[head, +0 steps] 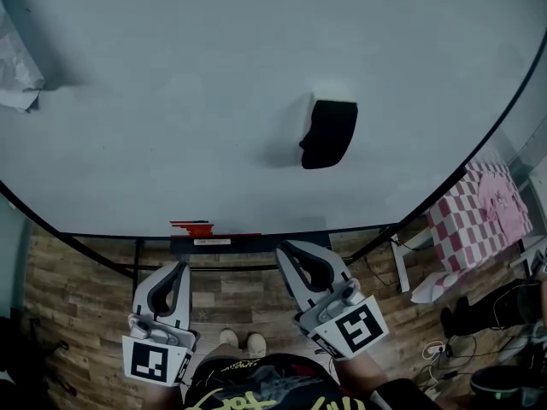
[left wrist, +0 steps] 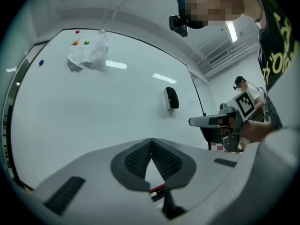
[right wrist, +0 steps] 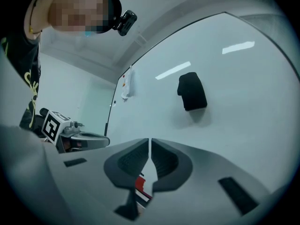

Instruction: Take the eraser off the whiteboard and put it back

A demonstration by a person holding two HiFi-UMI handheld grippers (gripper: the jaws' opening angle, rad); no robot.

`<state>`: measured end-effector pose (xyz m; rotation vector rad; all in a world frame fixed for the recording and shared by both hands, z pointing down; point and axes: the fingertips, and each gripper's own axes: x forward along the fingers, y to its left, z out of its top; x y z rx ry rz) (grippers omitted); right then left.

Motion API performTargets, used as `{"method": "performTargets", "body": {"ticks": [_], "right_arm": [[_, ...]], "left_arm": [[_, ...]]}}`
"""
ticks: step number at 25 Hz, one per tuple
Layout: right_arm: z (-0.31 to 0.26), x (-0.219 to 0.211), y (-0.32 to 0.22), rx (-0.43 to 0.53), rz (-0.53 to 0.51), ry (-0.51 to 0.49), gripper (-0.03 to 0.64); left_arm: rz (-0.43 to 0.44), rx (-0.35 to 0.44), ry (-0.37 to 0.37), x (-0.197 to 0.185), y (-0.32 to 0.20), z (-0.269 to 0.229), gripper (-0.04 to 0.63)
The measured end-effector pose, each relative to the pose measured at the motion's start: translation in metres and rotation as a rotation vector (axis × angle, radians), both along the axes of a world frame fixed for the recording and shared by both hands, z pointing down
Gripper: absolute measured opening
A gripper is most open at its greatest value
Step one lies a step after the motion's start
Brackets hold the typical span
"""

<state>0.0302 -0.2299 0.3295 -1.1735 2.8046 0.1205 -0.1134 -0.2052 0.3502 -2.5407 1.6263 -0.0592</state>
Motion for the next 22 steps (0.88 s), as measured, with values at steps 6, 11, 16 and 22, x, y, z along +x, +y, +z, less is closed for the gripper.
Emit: {"method": "performTargets", "body": {"ticks": [6,11,16,22], "right_arm": [[-0.0009,0.002,0.0049,0.0,-0.017,-0.013,0.017],[0.0005,0.0067,0.0053,0.003,-0.001,-0.005,0.009],[-0.0001,0.0057,0.0054,0.004,-0.008,0.0,0.009],[-0.0051,0.0039,0.0056,0.013,-0.011,-0.003,0.008]], "left_arm": [[-0.019,-0.023,0.024,0.0042,0.0061,0.0028,0.006],[-0.023,-0.019,0.027,0.0069,0.0087,0.0038,0.006],[-0.033,-0.015,0.026,0.0037,0.0093,0.0026,0.006],[-0.032,-0.006,0.027,0.0032,0.0082,-0.0004,0.006]]}}
